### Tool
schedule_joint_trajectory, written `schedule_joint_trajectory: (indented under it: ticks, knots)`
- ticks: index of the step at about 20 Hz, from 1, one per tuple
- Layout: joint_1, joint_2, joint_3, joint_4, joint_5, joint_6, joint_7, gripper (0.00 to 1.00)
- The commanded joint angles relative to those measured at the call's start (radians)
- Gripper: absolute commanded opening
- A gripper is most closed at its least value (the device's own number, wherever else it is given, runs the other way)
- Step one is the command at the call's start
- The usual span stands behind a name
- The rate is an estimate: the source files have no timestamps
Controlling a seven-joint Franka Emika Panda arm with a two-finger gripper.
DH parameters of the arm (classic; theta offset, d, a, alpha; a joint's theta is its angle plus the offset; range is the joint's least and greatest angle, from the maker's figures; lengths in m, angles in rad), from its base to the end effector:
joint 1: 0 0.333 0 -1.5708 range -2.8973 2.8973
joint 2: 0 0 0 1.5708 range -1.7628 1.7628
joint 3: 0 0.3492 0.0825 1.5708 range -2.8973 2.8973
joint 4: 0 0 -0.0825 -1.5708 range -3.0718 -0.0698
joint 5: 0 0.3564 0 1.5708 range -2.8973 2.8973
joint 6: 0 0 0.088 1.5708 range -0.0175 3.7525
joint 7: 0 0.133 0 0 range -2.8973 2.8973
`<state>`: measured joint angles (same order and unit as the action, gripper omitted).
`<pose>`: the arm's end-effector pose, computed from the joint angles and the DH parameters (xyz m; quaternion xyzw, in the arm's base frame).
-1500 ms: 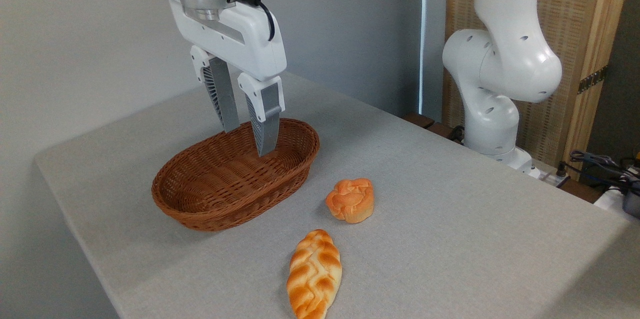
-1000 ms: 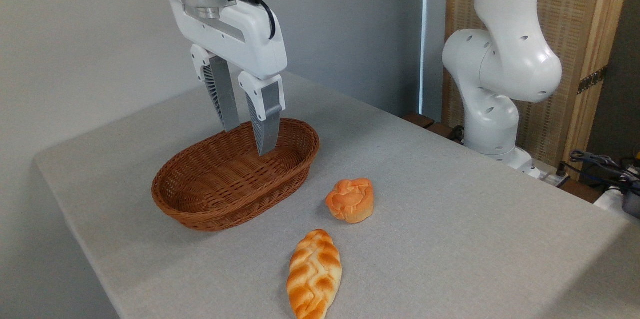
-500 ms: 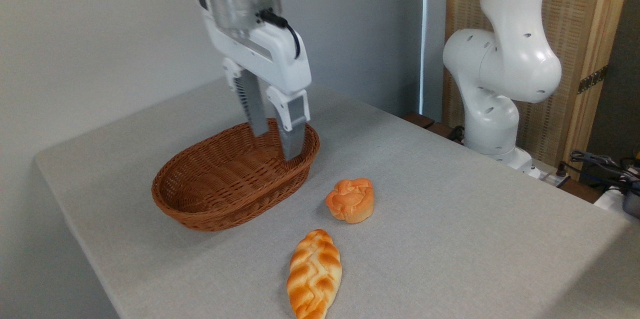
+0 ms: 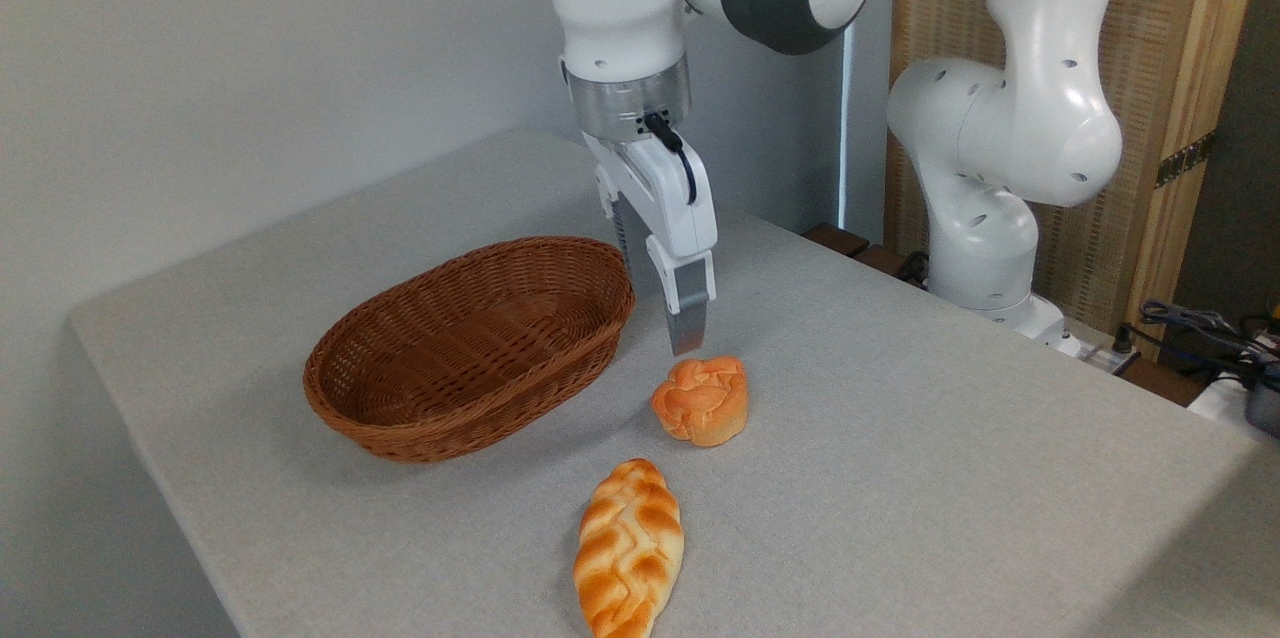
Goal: Put bread into the basket
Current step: 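Lower the gripper onto the round bun and close on it, then lift the held bun and carry it over the wicker basket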
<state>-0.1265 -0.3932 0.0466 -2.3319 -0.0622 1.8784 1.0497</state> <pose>0.3830 -0.0353 0.4980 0.8481 -0.5276 -0.0092 0.0480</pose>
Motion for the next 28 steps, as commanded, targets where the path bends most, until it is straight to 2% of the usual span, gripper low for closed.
schedule_joint_trajectory:
  ticks: [1,9,12,18,19,20,21,22,28]
  knots:
    - [-0.013,-0.004,0.044,-0.035,0.038,0.031,0.119,1.00]
    - [-0.021,0.034,0.064,-0.095,0.065,0.139,0.234,1.00]
    - [-0.021,0.037,0.065,-0.096,0.120,0.143,0.243,1.00]
    - [-0.022,0.048,0.065,-0.129,0.120,0.179,0.242,0.98]
    - [-0.022,0.056,0.065,-0.129,0.120,0.179,0.242,0.88]
    - [-0.024,0.063,0.064,-0.129,0.120,0.182,0.243,0.69]
    - [-0.025,0.066,0.064,-0.129,0.119,0.182,0.250,0.45]
    - [-0.027,0.068,0.064,-0.127,0.117,0.182,0.253,0.38]
    - [-0.027,0.076,0.064,-0.127,0.113,0.180,0.253,0.39]
